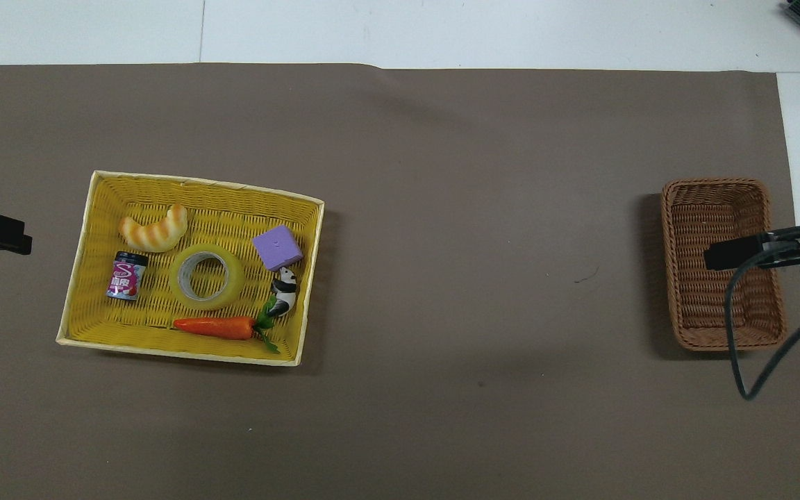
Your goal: Move tape to another basket
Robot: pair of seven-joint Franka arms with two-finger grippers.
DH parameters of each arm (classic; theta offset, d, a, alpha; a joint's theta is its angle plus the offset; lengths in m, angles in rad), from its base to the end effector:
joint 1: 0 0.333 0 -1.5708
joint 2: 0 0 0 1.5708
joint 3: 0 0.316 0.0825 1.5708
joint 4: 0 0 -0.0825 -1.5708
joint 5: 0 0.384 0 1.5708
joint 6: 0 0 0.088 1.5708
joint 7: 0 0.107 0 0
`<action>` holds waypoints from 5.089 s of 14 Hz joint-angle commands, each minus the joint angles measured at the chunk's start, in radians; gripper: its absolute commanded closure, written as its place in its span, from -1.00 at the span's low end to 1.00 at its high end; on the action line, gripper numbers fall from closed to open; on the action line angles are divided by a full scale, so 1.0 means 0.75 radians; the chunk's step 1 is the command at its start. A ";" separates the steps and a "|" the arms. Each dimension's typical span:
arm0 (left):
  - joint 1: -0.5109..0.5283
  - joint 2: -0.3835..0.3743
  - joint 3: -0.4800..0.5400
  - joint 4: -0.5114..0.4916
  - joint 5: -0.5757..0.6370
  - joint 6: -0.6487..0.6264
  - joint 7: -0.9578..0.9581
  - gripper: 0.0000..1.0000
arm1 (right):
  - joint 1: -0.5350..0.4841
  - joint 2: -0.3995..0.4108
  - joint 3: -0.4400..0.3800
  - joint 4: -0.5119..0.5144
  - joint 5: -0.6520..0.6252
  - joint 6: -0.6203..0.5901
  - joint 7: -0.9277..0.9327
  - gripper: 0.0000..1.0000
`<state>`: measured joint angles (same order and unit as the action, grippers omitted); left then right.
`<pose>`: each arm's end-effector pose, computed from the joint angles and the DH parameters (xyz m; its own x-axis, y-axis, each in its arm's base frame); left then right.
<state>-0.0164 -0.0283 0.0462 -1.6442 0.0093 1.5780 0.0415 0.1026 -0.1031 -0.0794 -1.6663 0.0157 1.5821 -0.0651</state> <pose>0.5445 0.0176 0.6060 0.9992 -0.0119 -0.0382 -0.0121 -0.9999 -0.0064 0.5229 0.0115 0.6358 0.9959 0.0883 0.0201 0.0887 -0.9958 -0.0226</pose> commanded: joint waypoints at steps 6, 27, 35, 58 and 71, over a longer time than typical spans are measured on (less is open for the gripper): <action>0.005 -0.003 -0.008 -0.015 0.010 0.068 0.008 -1.00 | -0.004 0.003 0.002 -0.030 0.022 0.069 0.019 -1.00; -0.031 -0.093 -0.023 -0.393 -0.006 0.319 0.059 -1.00 | 0.017 0.007 0.002 -0.079 0.073 0.111 0.030 -1.00; -0.086 -0.016 -0.023 -0.712 -0.121 0.757 -0.076 -1.00 | 0.023 0.000 0.004 -0.104 0.075 0.151 0.028 -1.00; -0.150 0.128 -0.012 -0.688 -0.239 0.760 -0.266 1.00 | 0.029 -0.006 0.004 -0.112 0.075 0.142 0.030 -1.00; -0.140 0.113 -0.023 -0.154 -0.149 0.173 -0.345 1.00 | 0.242 -0.008 0.016 -0.218 0.292 0.193 0.391 -1.00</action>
<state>-0.1101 0.0613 0.0389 -1.7998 -0.1201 1.7541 -0.1703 0.2883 -0.0889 -0.0694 -1.7962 0.1908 1.6977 0.2063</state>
